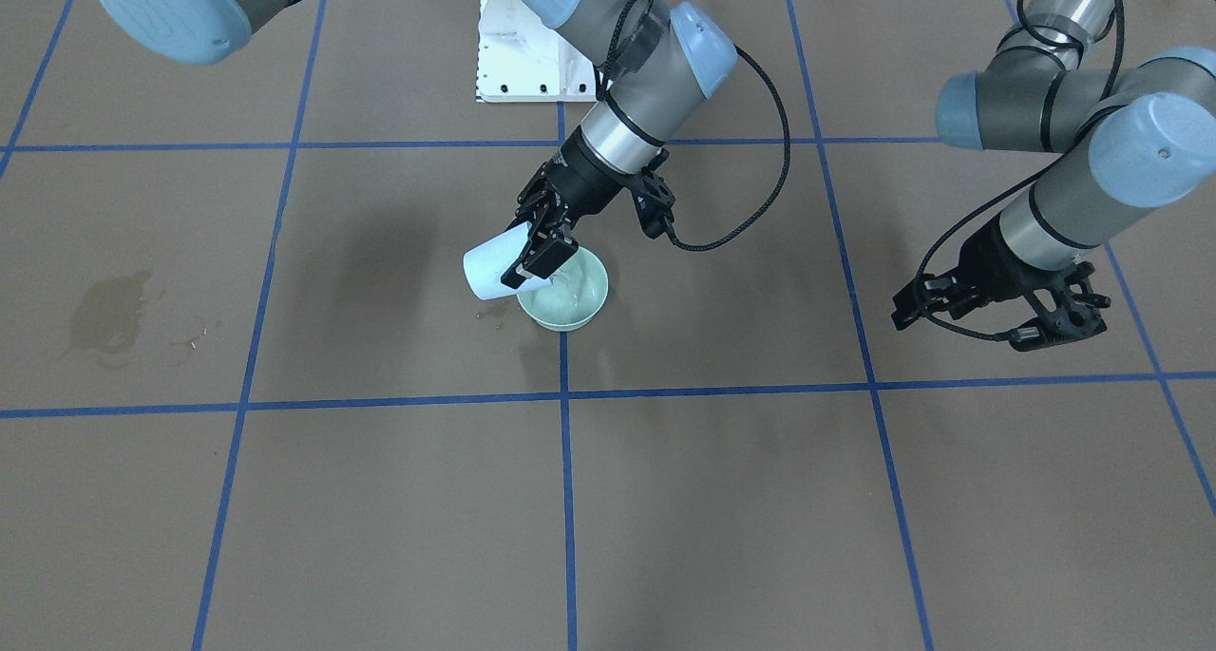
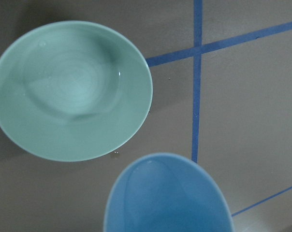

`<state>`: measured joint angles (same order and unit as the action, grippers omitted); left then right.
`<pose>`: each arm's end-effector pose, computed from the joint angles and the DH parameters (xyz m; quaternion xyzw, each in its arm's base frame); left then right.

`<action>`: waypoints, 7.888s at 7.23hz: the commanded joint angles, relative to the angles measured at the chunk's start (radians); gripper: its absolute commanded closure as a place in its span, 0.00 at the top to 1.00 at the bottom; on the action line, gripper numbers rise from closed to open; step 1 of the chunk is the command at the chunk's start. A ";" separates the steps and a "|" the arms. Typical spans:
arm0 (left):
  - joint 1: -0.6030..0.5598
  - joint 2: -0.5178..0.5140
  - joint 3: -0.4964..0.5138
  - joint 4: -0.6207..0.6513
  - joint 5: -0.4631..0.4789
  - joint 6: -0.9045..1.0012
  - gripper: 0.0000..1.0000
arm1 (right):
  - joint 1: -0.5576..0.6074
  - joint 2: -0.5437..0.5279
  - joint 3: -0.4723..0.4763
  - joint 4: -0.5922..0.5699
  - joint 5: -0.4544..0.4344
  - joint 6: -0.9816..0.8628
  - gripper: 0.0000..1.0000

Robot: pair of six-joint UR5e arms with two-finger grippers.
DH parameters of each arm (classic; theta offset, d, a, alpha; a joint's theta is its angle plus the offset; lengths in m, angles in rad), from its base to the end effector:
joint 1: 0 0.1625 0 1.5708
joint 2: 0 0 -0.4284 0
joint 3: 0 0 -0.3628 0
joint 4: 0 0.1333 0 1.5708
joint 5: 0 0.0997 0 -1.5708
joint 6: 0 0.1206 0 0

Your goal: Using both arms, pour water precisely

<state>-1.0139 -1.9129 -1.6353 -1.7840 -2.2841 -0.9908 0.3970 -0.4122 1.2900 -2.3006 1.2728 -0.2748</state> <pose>0.2768 -0.5475 0.4389 -0.0280 0.4375 -0.0881 0.8944 -0.6171 -0.4417 0.1543 0.1302 0.1016 -0.6453 0.7459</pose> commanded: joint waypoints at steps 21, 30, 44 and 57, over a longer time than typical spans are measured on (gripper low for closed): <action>0.000 -0.012 -0.054 0.011 0.000 -0.045 0.81 | 0.509 -1.016 0.700 0.820 0.594 0.921 0.00; 0.000 -0.014 -0.081 0.012 0.000 -0.091 0.81 | 0.513 -1.320 0.371 1.725 0.432 1.316 0.06; 0.009 -0.029 -0.089 0.017 0.002 -0.111 0.81 | 0.522 -1.376 0.392 1.725 0.460 1.456 0.99; 0.434 -0.448 0.281 -0.078 0.204 -0.327 0.00 | 1.048 -1.214 0.508 0.998 1.086 0.531 0.99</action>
<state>-0.5808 -2.3605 -1.3562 -1.8569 -2.0790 -1.3209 1.4403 -1.6210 1.7905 -1.3004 2.3590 0.2584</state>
